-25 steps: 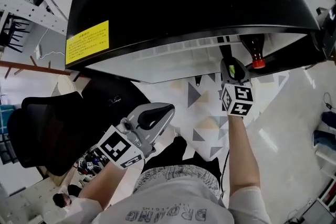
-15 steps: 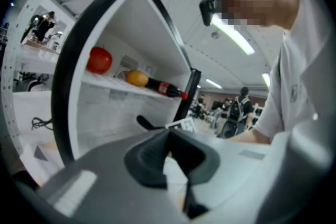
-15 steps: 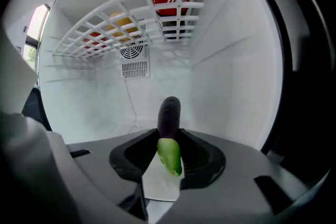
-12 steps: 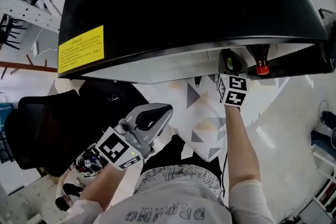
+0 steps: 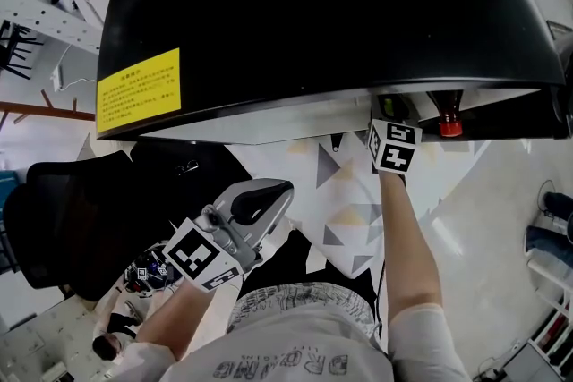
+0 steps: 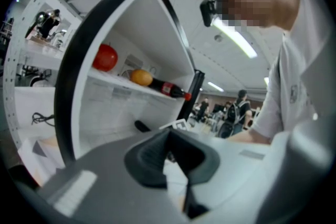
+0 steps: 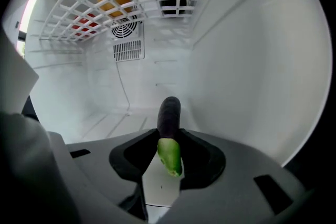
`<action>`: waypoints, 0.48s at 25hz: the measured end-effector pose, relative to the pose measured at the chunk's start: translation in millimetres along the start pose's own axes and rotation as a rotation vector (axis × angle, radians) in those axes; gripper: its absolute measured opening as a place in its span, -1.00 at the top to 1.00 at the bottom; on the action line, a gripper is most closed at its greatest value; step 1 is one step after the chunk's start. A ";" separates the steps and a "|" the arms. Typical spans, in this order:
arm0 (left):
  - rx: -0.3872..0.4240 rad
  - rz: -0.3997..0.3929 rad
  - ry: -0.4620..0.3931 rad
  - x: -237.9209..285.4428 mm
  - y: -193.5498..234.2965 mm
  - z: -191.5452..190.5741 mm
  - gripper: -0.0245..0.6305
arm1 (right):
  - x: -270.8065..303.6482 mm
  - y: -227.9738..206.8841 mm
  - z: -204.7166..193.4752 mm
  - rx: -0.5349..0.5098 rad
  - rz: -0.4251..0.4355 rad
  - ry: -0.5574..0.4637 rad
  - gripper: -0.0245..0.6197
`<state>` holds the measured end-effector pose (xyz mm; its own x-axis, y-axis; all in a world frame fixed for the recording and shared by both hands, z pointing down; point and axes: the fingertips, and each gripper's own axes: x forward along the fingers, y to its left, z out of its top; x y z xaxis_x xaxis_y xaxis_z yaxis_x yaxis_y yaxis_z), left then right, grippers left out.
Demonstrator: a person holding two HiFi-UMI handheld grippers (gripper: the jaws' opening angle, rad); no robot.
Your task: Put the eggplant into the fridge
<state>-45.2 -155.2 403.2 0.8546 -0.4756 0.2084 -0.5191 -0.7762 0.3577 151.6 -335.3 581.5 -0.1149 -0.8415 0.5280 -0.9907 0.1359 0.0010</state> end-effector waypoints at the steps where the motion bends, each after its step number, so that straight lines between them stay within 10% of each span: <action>1: -0.001 0.002 0.000 -0.4 1.0 -0.2 0.91 | 1.8 -0.2 -1.2 -0.001 -0.003 0.006 0.53; 12: -0.003 0.011 -0.001 1.4 7.2 3.1 0.91 | 13.3 -1.7 -14.9 -0.021 -0.026 0.074 0.51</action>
<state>-47.8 -162.7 403.2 0.8488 -0.4846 0.2113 -0.5285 -0.7696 0.3583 152.8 -338.9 601.2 -0.0826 -0.8039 0.5889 -0.9915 0.1257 0.0326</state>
